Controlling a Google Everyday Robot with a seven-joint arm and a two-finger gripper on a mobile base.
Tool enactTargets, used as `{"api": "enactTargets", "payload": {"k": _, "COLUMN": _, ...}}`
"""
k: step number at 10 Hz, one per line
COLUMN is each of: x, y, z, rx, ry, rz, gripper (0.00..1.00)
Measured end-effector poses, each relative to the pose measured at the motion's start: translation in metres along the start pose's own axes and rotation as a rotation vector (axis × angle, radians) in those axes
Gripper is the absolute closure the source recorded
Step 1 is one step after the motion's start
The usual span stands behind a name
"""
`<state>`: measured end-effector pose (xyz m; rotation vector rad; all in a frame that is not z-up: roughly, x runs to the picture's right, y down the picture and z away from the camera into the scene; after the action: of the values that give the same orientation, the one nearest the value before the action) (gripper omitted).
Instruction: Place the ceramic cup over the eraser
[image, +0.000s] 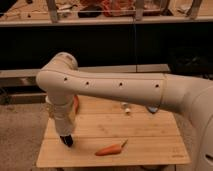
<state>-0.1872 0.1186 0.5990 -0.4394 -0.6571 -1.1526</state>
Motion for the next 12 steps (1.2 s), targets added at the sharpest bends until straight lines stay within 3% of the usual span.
{"api": "enactTargets", "payload": {"k": 3, "x": 0.001, "y": -0.003, "z": 0.007, "rx": 0.018, "ry": -0.024, "rz": -0.03, "gripper": 0.99}}
{"api": "enactTargets", "payload": {"k": 9, "x": -0.001, "y": -0.012, "z": 0.028, "rx": -0.018, "ry": -0.045, "rz": -0.063, "gripper": 0.99}}
{"api": "enactTargets", "payload": {"k": 10, "x": 0.0, "y": -0.01, "z": 0.032, "rx": -0.028, "ry": -0.048, "rz": -0.063, "gripper": 0.96}}
{"api": "enactTargets", "payload": {"k": 12, "x": 0.001, "y": -0.007, "z": 0.038, "rx": -0.043, "ry": -0.052, "rz": -0.057, "gripper": 0.81}}
